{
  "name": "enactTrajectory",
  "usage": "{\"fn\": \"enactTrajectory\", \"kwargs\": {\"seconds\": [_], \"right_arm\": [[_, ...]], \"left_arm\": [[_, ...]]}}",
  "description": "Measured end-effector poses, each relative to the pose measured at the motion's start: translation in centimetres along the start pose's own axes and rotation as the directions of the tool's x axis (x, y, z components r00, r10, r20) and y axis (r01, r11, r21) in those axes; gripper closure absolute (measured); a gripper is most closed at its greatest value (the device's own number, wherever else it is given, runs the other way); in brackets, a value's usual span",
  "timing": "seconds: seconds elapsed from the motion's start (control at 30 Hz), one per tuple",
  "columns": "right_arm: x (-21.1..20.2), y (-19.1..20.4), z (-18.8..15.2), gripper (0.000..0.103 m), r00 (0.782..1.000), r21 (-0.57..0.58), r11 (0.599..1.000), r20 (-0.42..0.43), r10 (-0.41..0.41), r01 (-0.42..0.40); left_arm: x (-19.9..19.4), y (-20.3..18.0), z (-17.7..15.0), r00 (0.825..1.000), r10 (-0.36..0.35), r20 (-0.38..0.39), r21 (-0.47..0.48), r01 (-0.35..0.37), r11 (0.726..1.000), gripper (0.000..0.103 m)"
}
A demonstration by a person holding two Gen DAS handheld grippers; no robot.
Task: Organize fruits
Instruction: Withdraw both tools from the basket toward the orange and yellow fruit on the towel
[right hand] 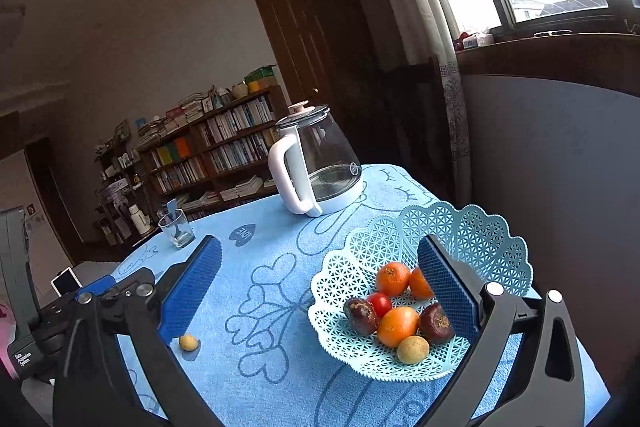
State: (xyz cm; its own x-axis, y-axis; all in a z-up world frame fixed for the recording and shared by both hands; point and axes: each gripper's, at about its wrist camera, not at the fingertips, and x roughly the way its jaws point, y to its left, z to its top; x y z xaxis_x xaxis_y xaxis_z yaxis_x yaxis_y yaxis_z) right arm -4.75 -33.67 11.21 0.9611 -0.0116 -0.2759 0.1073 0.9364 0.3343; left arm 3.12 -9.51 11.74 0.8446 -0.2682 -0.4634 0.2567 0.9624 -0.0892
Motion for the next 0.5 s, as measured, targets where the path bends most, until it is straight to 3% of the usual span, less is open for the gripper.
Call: {"fn": "enactTrajectory", "kwargs": {"seconds": [0.23,0.5], "right_arm": [[-1.3,1.9,0.1,0.003,0.998,-0.069,0.997,0.036,0.044,-0.041],[-2.5,3.1,0.3,0.003,0.997,-0.094,0.995,0.071,0.028,-0.021]], "left_arm": [[-1.5,1.9,-0.4,0.999,0.045,0.013,-0.010,-0.045,0.999,0.006],[-3.2,4.8,-1.1,0.995,0.097,0.012,-0.049,-0.097,0.994,0.006]]}}
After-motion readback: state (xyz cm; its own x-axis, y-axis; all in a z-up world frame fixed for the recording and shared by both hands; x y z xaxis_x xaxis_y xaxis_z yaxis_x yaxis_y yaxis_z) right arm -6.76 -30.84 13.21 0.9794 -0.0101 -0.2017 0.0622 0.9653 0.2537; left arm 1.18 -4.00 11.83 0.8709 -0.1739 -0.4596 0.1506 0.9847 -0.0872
